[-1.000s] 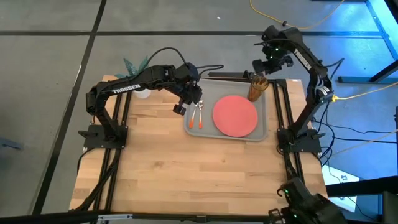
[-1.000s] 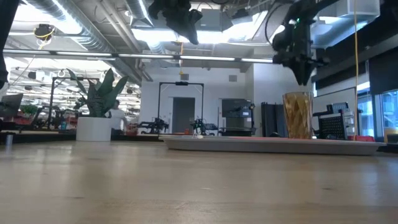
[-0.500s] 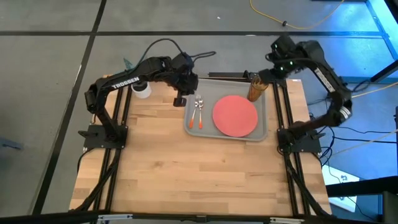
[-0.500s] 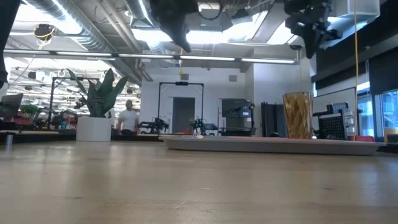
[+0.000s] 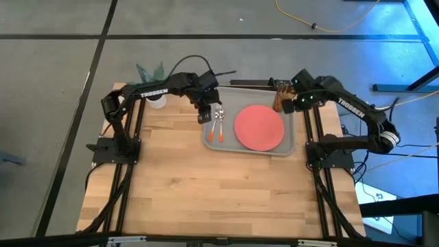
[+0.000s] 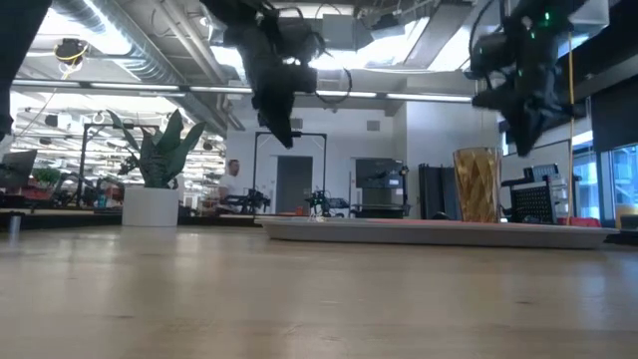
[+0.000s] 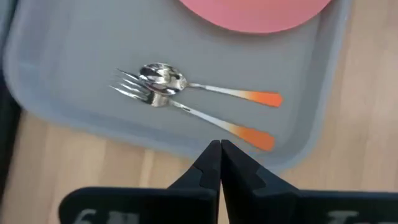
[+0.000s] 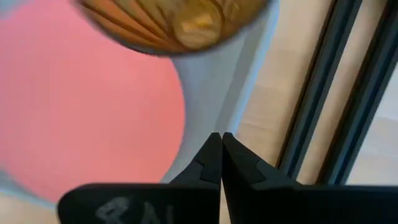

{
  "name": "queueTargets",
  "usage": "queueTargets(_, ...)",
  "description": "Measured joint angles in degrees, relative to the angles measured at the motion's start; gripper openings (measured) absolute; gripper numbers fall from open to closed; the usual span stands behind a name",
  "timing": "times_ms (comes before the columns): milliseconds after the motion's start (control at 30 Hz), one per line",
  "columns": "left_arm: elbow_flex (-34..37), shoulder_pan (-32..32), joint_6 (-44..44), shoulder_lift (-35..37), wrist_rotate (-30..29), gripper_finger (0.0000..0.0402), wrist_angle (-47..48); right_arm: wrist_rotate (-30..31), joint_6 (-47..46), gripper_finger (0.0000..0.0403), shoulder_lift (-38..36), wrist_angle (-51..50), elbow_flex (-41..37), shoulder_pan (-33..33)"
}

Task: Pick and place plate/cup/fork/spoon on tray
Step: Move the gray serving tray to the center of the table

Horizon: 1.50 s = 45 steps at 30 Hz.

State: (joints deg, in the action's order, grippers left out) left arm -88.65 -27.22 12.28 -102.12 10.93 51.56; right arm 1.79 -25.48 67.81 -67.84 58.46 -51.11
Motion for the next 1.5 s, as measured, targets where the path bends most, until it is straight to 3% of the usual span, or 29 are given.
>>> queueTargets(233,2.2,0.2,-3.1,-2.7,-0.7,0.0,-5.1,0.5,-1.9,0.0004,-0.1,9.0,-12.3,-0.3)
queueTargets(667,2.2,-0.6,-4.7,-6.9,-2.4,0.0,-6.1,12.6,-3.3,0.0004,0.3,19.0,-22.8,-0.9)
queueTargets(1167,2.2,-0.3,-4.7,-7.5,0.6,0.0,-6.0,12.7,-1.1,0.0004,1.6,36.3,-32.1,-1.6)
queueTargets(1500,2.2,-0.1,-4.7,-7.4,0.6,0.0,-4.5,11.2,0.3,0.0004,4.7,39.7,-33.2,-1.5)
